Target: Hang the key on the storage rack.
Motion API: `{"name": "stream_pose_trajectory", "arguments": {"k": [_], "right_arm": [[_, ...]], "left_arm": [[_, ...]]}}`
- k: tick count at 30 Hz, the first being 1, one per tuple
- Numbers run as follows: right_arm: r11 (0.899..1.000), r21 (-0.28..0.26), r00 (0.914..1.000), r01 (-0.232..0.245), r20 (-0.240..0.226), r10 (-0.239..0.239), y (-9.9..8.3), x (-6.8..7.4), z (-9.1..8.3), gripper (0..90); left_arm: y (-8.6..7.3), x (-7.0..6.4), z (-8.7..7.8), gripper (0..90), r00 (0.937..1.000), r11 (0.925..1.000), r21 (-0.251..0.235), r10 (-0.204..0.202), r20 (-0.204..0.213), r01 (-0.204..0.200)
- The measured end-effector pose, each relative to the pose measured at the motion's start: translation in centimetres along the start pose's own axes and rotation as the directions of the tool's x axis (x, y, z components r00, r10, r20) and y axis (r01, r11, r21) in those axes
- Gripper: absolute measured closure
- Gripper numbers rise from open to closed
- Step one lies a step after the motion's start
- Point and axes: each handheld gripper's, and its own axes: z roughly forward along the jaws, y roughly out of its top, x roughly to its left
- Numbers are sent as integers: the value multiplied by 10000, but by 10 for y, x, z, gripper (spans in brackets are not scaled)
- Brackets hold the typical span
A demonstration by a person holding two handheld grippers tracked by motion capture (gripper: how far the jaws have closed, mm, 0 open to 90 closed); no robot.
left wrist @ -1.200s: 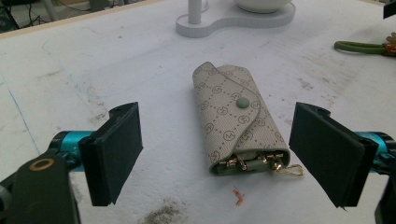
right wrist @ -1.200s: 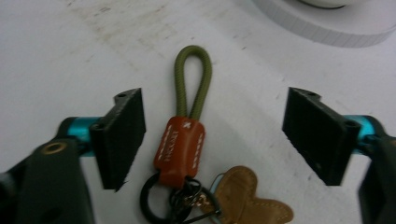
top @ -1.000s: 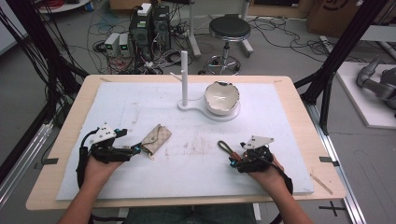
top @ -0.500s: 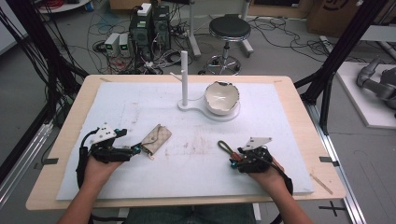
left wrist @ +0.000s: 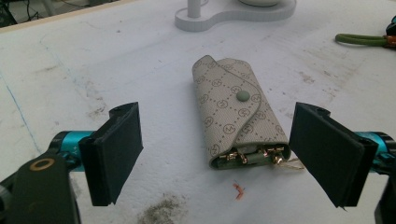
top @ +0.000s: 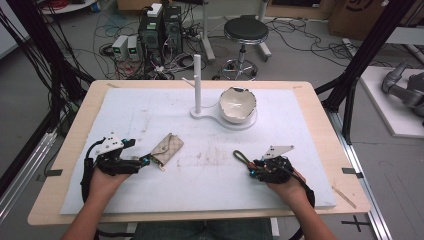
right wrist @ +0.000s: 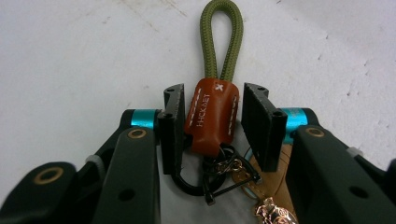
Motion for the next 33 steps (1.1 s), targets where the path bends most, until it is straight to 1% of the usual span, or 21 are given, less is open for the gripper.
{"name": "stream_pose_trajectory", "arguments": {"k": [3,5,7,12,15,16,18,22,25,27,28,30,33], "right_arm": [[9999,51,9999,100,19,-100,1,1,0,650],[9999,69,9999,137,-43,-136,2,2,0,683],[9995,101,9995,307,-11,-307,3,2,0,700],[9992,30,9992,391,-57,-391,6,3,1,718],[9985,-336,9990,436,51,-435,8,5,-4,720],[9979,-521,9993,377,77,-373,9,6,-7,719],[9955,-853,9991,407,185,-392,11,6,-13,720],[9874,-1562,9989,256,430,-191,18,2,-23,719],[9783,-2052,9982,273,579,-157,27,-1,-30,719],[9729,-2299,9981,242,611,-104,34,-3,-33,719],[9685,-2470,9975,321,688,-155,40,-3,-35,719],[9636,-2634,9968,467,744,-280,50,-2,-38,719],[9525,-2959,9948,714,909,-463,69,0,-42,718]], "left_arm": [[0,0,-1,172,10000,10000,-33,-20,-26,20],[0,0,-2,172,10000,10000,-10,44,-26,-44],[-1,-1,-3,172,10000,10000,12,52,-71,-52],[-1,-1,-5,172,9999,10000,-42,34,-102,-34],[1,-1,-4,172,9999,9999,-91,70,-109,-71],[1,-1,-2,172,9999,9999,-84,79,-95,-80],[1,-1,-1,172,9999,10000,-46,82,-84,-83],[1,-2,-1,172,9999,10000,-49,68,-111,-69],[1,-2,-2,172,9998,9999,-53,120,-149,-121],[1,-2,-3,172,9997,9999,-76,81,-211,-82],[1,-2,-3,172,9997,9999,-88,72,-215,-74],[1,-2,-3,172,9997,9999,-81,71,-237,-73],[1,-2,-3,172,9996,9999,-86,97,-260,-99]]}}
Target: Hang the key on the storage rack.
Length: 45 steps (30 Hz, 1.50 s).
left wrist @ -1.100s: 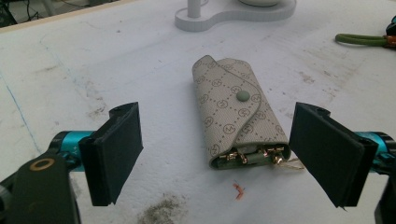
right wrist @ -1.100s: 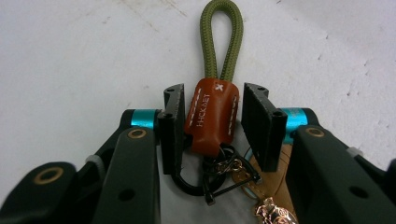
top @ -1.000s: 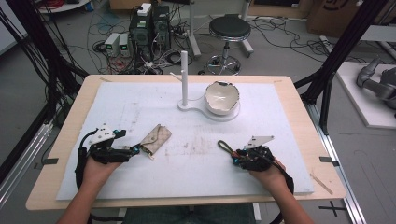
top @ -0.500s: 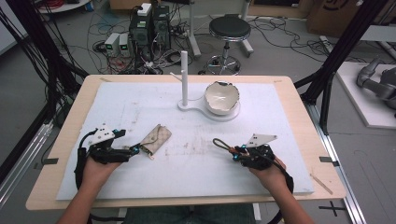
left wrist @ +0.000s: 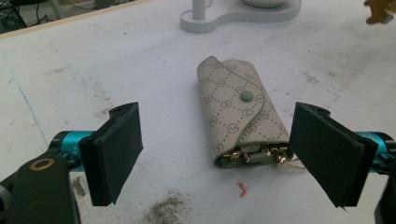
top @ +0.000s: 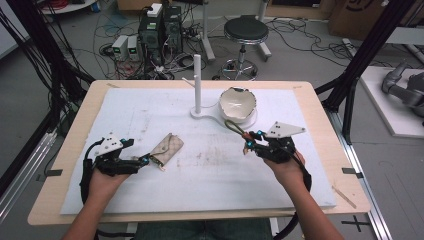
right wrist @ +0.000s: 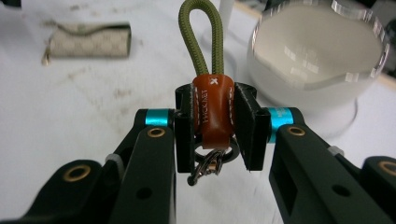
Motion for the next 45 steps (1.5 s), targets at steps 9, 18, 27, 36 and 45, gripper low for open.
{"name": "stream_pose_trajectory", "arguments": {"k": [9,18,27,36,45], "right_arm": [[9976,-370,9983,580,29,-579,48,1,17,717],[9961,-367,9963,800,357,-787,74,-4,28,716],[9899,-327,9887,1383,629,-1361,103,-8,38,715],[9841,-195,9805,1768,904,-1744,126,-9,54,714],[9791,-111,9742,2029,1032,-2007,144,-5,72,713]], "left_arm": [[-1,1,-1,172,10000,10000,20,-10,-21,10],[-2,3,-1,172,10000,10000,52,-61,-52,61],[-2,2,1,172,10000,9999,114,0,21,0],[-2,2,2,172,10000,9999,130,-32,50,31],[-2,3,2,172,9999,9999,99,-27,101,26]]}}
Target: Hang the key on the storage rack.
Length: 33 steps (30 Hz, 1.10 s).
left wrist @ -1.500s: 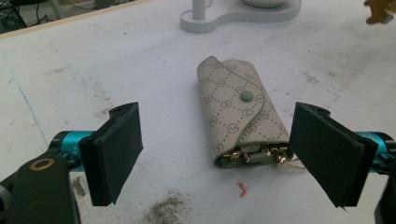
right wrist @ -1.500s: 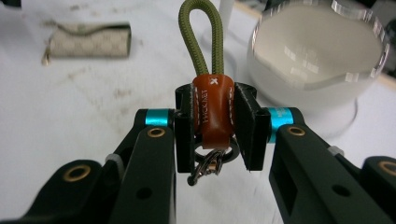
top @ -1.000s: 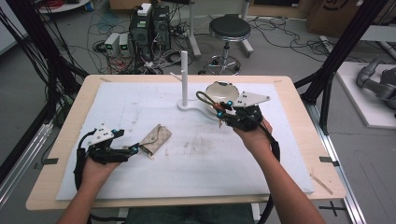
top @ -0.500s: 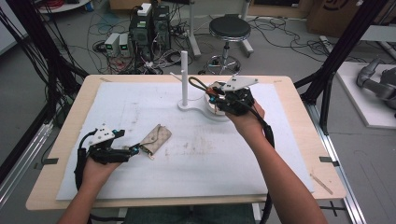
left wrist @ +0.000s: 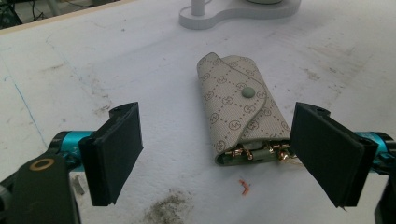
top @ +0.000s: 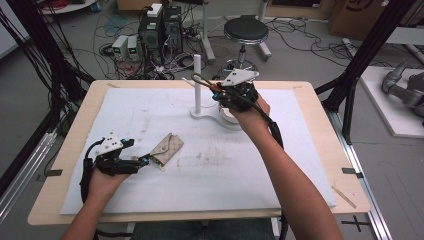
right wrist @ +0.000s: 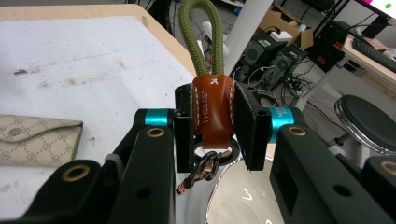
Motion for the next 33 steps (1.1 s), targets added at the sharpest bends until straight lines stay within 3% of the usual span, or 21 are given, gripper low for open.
{"name": "stream_pose_trajectory", "arguments": {"k": [22,27,33], "right_arm": [[9965,792,9983,279,489,-319,-2,-6,27,676],[9962,870,9967,67,794,-136,-4,-7,30,499],[9961,799,9974,-374,651,322,-12,-11,20,454]], "left_arm": [[-2,2,1,172,10000,9999,86,-54,-22,54],[-2,2,0,172,10000,10000,93,-26,-10,26],[-2,2,1,172,10000,9999,166,-28,8,28]]}}
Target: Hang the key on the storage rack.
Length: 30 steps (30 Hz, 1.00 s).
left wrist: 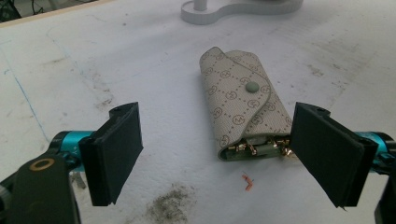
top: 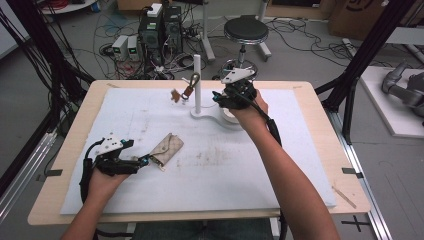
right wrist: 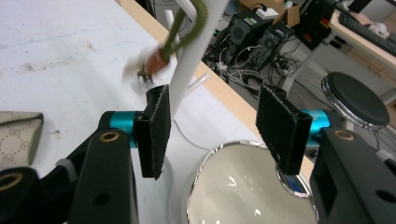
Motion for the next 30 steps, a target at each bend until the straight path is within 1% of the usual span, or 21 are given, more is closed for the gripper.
{"name": "stream_pose_trajectory", "arguments": {"k": [3,5,6,7,8,10,11,13,18,21,22,24,25,26,27,28,30], "right_arm": [[9997,85,9996,-234,-136,235,-8,-2,-6,433],[9995,121,9995,-280,-154,282,-11,-3,-11,421],[9993,-97,9991,-366,-221,364,-14,-3,-15,421],[9992,-268,9993,-303,-237,297,-17,-3,-18,420],[9989,-307,9989,-360,-297,351,-19,-2,-21,416],[9988,-364,9990,-314,-335,302,-24,-2,-26,413],[9989,-295,9986,-367,-383,356,-26,-1,-29,407],[9983,-497,9988,-308,-396,288,-32,-2,-34,404],[9963,-555,9966,-650,-534,621,-53,4,-47,379],[9948,-691,9963,-743,-481,711,-67,4,-54,361],[9928,-721,9944,-959,-523,923,-72,5,-58,352],[9906,-791,9928,-1120,-513,1081,-80,6,-62,329],[9907,-852,9937,-1062,-452,1027,-84,5,-64,320],[9887,-825,9914,-1255,-489,1217,-87,7,-67,318],[9887,-909,9923,-1194,-443,1158,-90,6,-69,315],[9864,-953,9904,-1339,-470,1299,-93,7,-72,311],[9859,-1055,9911,-1297,-424,1259,-100,8,-77,307]], "left_arm": [[0,-1,0,172,10000,10000,26,-22,-2,22],[0,-2,0,172,10000,10000,14,16,-10,-16],[0,-2,0,172,10000,10000,19,32,-11,-32],[1,-3,0,172,10000,10000,0,32,-7,-32],[1,-3,0,172,10000,10000,3,48,-31,-48],[1,-4,0,172,10000,10000,18,42,-33,-42],[1,-4,0,172,10000,10000,32,60,-27,-59],[0,-4,0,172,10000,10000,46,59,19,-59],[0,-4,1,172,10000,9999,107,62,66,-63],[0,-4,2,172,10000,9999,101,64,62,-64],[0,-4,2,172,10000,9999,97,56,53,-57],[0,-4,2,172,10000,9999,115,74,49,-74],[0,-4,2,172,10000,9999,119,69,52,-70],[0,-4,2,172,9999,9999,123,94,55,-94],[0,-5,2,172,9999,9999,126,102,47,-103],[0,-5,2,172,10000,9999,108,85,50,-86],[0,-6,2,172,9999,9999,99,101,25,-102]]}}
